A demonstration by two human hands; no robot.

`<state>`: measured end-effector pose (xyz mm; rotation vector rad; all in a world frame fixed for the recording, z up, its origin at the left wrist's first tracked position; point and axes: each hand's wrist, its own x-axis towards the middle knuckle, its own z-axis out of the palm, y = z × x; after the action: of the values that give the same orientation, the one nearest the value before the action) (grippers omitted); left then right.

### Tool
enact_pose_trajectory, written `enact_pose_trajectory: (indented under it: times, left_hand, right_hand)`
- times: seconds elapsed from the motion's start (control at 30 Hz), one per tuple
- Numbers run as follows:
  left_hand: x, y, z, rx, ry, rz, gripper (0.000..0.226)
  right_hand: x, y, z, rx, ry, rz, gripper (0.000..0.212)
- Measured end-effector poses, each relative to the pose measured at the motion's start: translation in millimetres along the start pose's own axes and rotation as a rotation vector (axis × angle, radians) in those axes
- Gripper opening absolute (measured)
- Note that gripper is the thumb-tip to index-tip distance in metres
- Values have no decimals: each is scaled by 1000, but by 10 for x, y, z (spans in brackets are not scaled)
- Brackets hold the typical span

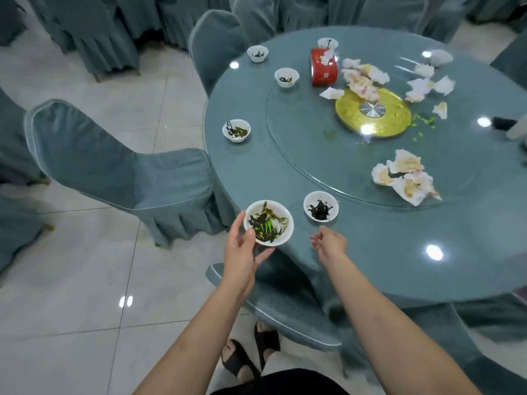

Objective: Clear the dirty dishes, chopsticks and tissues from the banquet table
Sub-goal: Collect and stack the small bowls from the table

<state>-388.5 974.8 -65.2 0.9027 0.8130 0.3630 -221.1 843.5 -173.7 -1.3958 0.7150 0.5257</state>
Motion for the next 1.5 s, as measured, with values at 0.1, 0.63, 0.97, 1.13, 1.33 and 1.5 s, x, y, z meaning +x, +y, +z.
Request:
enact_pose_trajectory:
  times: [0.1,0.63,0.97,1.13,1.33,1.5]
  left_hand:
    - [146,-34,51,22,9,-16,36]
    - [405,98,-81,81,46,-8,39]
    - [634,454,-443,98,-38,-3,39]
    - [795,874,-800,100,-91,37,41]
    - [954,1436,-1378,114,-185,97,41]
    - [1009,1732,-1796,146,-192,109,40]
  right_hand:
    - [302,-31,14,49,79,57,28]
    - [735,-25,144,227,122,125,17]
    - [-93,-136,736,213,-82,-72,6]
    - [-791,-199,1302,227,-218,-122,2]
    - [-1486,-12,2159,127,-324,-193,11]
    - [-1823,224,2646,26,-326,-227,11]
